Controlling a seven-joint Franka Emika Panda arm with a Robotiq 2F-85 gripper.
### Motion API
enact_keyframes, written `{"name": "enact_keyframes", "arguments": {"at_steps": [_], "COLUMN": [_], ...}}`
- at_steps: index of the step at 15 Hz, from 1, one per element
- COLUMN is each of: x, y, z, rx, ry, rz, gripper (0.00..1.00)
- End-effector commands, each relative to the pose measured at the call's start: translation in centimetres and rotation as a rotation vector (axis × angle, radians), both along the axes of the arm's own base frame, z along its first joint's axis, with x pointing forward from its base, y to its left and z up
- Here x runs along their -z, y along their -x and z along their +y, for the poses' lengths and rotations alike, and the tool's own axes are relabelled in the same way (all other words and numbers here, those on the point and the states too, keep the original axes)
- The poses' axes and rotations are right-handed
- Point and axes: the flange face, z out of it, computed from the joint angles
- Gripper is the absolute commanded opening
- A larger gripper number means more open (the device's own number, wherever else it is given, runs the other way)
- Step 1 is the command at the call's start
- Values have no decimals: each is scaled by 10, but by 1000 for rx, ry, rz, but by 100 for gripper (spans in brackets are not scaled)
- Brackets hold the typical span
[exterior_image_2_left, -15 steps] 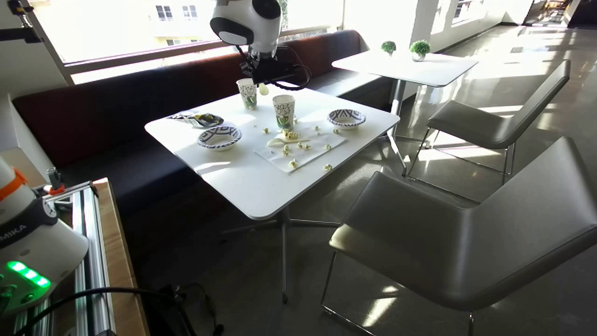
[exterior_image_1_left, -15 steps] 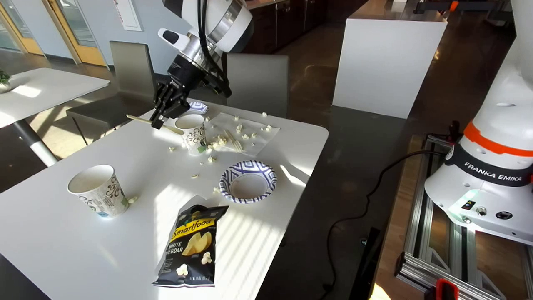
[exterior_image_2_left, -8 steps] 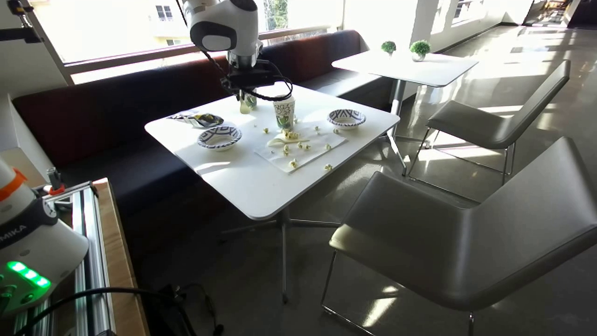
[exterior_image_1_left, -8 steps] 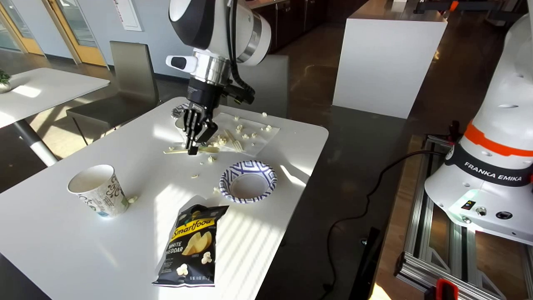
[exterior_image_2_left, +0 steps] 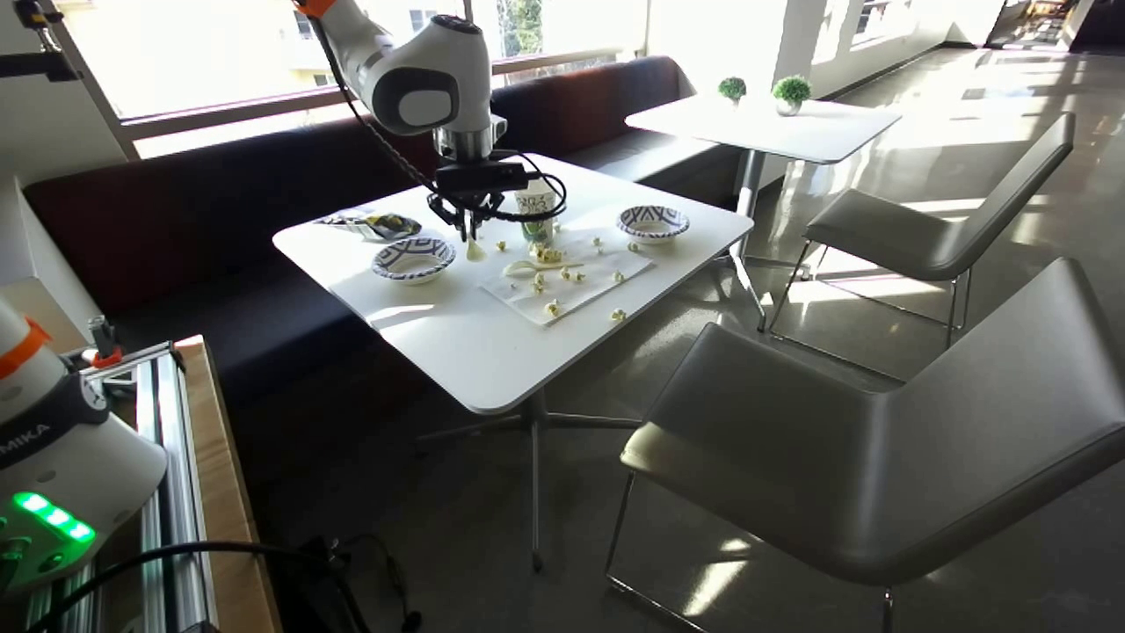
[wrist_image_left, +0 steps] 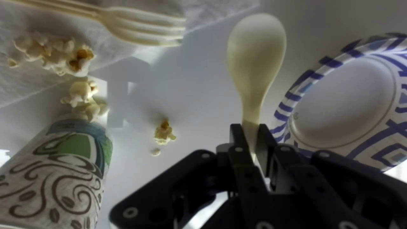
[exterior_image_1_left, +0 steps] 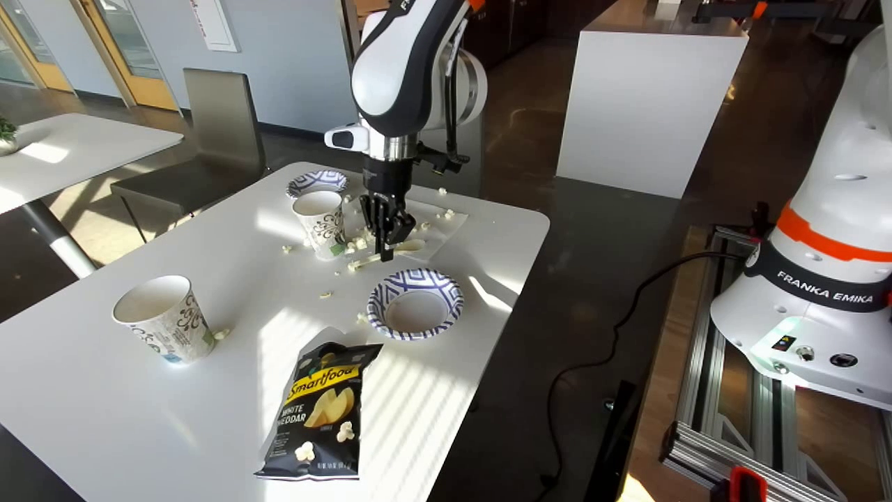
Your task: Use the spoon to place one white item inside the cup
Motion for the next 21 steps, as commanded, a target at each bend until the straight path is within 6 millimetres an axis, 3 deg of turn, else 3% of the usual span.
{"name": "enact_keyframes", "arguments": {"at_steps": [1, 2, 3, 5, 8, 11, 13, 19, 20, 21], "x": [16, 19, 21, 21, 4, -33, -62, -148, -129, -141], "y": [8, 8, 8, 7, 10, 18, 24, 61, 36, 42], "z": [-11, -12, -14, -14, -6, 8, 7, -52, -31, -41], "rx": [39, 52, 60, 77, 80, 122, 227, 579, 489, 528], "ry": [51, 54, 60, 55, 32, 5, 10, 61, 35, 39], "rz": [26, 33, 33, 48, 52, 28, 9, -28, -37, -37], "gripper": [3, 17, 40, 44, 66, 88, 100, 100, 100, 100]}}
